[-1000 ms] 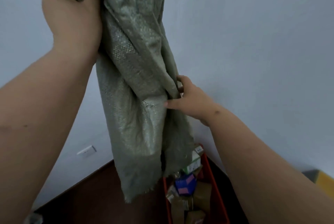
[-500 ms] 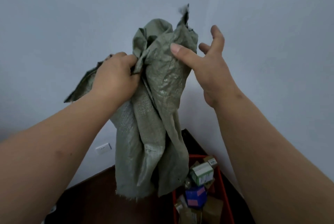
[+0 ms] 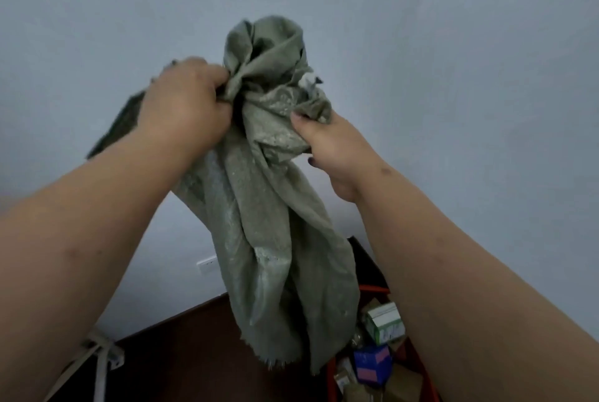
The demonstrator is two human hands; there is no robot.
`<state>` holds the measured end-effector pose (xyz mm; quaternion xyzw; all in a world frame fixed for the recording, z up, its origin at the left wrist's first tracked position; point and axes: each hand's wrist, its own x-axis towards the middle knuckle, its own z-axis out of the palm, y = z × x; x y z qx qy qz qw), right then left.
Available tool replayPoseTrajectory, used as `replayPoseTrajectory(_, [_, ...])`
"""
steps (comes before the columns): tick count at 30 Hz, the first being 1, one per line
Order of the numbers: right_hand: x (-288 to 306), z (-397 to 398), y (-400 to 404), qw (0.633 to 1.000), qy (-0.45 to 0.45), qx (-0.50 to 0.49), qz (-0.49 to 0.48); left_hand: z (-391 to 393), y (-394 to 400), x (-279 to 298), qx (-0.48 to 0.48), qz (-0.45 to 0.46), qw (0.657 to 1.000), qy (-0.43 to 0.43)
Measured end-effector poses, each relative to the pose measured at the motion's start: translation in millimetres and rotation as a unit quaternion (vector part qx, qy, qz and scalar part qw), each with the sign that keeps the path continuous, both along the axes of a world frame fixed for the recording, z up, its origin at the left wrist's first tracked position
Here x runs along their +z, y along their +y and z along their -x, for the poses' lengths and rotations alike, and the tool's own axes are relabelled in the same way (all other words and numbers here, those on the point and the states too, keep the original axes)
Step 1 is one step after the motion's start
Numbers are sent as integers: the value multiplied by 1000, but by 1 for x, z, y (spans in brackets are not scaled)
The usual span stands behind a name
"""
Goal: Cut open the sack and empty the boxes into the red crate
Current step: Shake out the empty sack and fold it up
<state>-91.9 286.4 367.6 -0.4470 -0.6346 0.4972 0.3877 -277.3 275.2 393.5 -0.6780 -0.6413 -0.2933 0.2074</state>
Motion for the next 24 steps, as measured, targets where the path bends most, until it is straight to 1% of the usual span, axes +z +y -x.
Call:
replayPoseTrajectory(1, [3,9,0,1000,24,-3,-4,6,-2,14,3,-32,999,14])
replayPoseTrajectory(4, [16,26,4,990,139,-16,-7,18,-8,43,11,-105,994,29])
replayPoseTrajectory(5, [20,28,5,986,164,-14,1,20,-9,47,14,-117,993,25])
replayPoseTrajectory(7, [21,29,6,983,180,7,32,24,-10,45,11,-117,993,13])
replayPoseTrajectory(9, [15,28,6,986,156,26,53,26,-8,34,2,-91,996,0])
replayPoseTrajectory(12, [0,23,7,994,83,53,57,30,-2,19,2,-57,998,-12])
replayPoseTrajectory(15, [-12,10,8,993,29,96,57,32,2,21,15,-64,997,-37])
replayPoseTrajectory(16, [-18,6,8,993,-11,97,66,31,3,26,24,-70,996,-45])
replayPoseTrajectory(19, [-49,4,8,976,-190,64,86,19,3,40,27,-98,992,-79])
replayPoseTrajectory(20, [-62,5,8,970,-222,48,80,11,3,43,15,-110,989,-100])
replayPoseTrajectory(21, [-73,6,8,973,-216,35,75,4,3,46,-2,-120,985,-121])
replayPoseTrajectory(23, [-86,11,7,982,-165,-3,90,-10,5,46,-38,-121,981,-147])
replayPoseTrajectory(24, [-88,13,6,982,-133,-39,125,-14,7,45,-50,-110,980,-155])
